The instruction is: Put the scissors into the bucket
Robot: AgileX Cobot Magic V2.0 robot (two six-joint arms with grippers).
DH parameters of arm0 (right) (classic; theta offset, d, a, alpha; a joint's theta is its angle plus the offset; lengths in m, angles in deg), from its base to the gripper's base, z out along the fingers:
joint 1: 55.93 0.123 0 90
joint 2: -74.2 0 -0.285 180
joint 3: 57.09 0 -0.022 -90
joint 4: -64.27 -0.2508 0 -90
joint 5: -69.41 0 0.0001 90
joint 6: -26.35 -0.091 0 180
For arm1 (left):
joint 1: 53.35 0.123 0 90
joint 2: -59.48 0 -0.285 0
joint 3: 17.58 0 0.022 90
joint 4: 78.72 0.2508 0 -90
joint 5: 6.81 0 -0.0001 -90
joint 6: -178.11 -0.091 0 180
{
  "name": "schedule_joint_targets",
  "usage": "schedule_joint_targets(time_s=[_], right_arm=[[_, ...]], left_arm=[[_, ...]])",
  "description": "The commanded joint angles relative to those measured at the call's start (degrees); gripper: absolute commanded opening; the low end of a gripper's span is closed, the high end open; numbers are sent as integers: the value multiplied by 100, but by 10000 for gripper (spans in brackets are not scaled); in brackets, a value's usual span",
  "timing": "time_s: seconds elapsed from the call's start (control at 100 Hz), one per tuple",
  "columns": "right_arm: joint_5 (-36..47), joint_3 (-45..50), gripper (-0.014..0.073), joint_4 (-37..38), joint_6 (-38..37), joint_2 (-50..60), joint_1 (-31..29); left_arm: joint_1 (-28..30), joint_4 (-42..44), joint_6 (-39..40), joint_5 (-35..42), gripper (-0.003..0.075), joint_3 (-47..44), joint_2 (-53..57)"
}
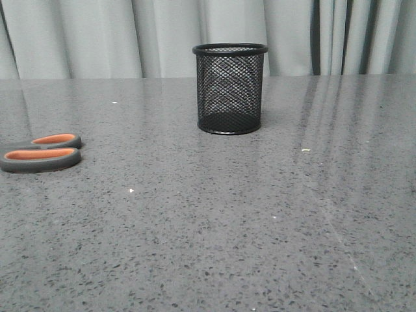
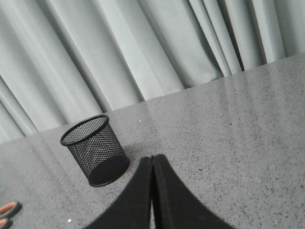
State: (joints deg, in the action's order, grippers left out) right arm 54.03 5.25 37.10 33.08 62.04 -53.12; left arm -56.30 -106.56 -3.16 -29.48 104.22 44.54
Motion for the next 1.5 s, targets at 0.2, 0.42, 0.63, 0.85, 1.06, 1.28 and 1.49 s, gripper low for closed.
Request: schedule_joint_targets(time_s=[0.2,0.42,0.63,0.85,1.06,1.28,1.49], right_arm=[[-1266,-2410,-50,706,19,-2491,-38],[-2367,-3661,-50,817,206,-3940,-38],[-3020,-4205,52,761,666,-4674,-38],[-3233,-4353,435,707,719,-4921,-38],[-3200,-4353,437,707,780,-4910,-38],[-3175,-4353,437,707,850,-4910,-38],[-3151,-4353,437,707,858,-4910,-28]], left_arm=[[10,832,-1165,-1914,-20,2901,-2268],[10,832,-1707,-3091,-19,4055,-3544],[10,765,-2629,-3766,8,4380,-4282],[0,409,-3109,-4036,344,4444,-4782],[0,5,-3933,-4288,419,4482,-5235],[0,327,-4755,-4735,390,4984,-6150],[0,599,-6784,-5044,390,5379,-6925]])
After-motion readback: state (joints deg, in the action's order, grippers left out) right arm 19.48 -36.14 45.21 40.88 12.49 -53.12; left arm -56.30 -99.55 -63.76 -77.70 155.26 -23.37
